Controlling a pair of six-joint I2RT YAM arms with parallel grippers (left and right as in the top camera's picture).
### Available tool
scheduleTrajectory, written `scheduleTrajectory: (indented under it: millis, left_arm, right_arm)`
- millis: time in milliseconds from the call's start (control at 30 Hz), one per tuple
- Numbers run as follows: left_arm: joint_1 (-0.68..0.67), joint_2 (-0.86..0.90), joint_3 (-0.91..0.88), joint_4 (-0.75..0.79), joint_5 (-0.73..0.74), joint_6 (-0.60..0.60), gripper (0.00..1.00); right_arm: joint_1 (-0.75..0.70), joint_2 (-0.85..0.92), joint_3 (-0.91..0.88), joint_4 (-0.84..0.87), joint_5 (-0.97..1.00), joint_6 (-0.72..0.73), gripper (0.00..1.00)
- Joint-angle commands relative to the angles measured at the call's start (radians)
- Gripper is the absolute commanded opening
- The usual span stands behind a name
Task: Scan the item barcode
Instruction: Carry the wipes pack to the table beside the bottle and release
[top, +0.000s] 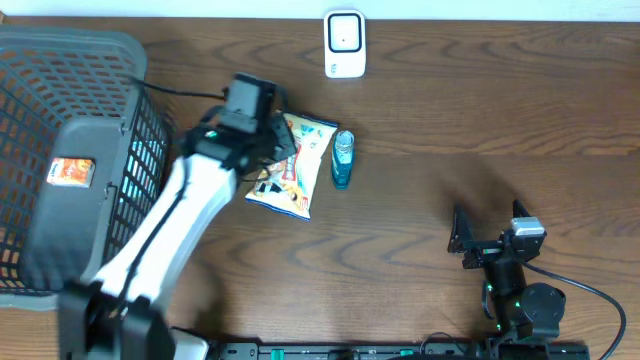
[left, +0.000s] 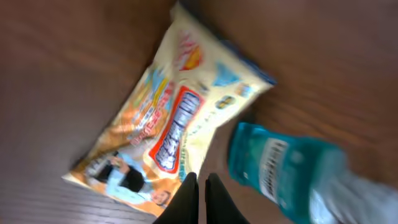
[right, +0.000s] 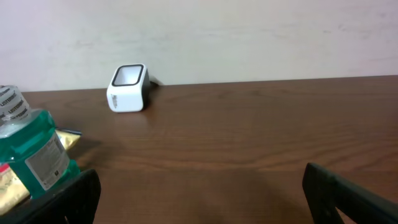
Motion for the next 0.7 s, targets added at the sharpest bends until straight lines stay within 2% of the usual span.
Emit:
scheduleTrajectory:
  millis: [0, 300, 333, 433, 500, 667]
  left_arm:
    - [-0.033, 0.083, 0.014, 0.014, -0.073, -0.175, 0.07]
    - [-0.072, 0.121, 0.015, 0.050, -0.117, -0.164, 0.08]
    - [-0.071, 0.112, 0.015, 0.049, -0.130, -0.156, 0.15]
    - [-0.058, 0.063, 0.026, 0.051, -0.138, -0.046, 0.50]
    - [-0.047, 0.022, 0.046, 0.033, -0.156, 0.029, 0.66]
    - [0.020, -0.117, 0.180, -0.090, -0.334, 0.139, 0.85]
  right_arm:
    - [-0.003, -0.002, -0.001, -0.004, 0.001, -0.009, 0.99]
    - [-0.003, -0.002, -0.001, -0.004, 0.001, -0.009, 0.99]
    - [-0.003, -0.002, -0.001, -0.004, 0.001, -0.009, 0.99]
    - [-0.003, -0.002, -0.001, -0.004, 0.001, -0.009, 0.99]
    - [-0.003, -0.002, -0.001, -0.004, 0.001, -0.009, 0.99]
    - [-0.003, -0.002, -0.001, -0.004, 0.001, -0.009, 0.99]
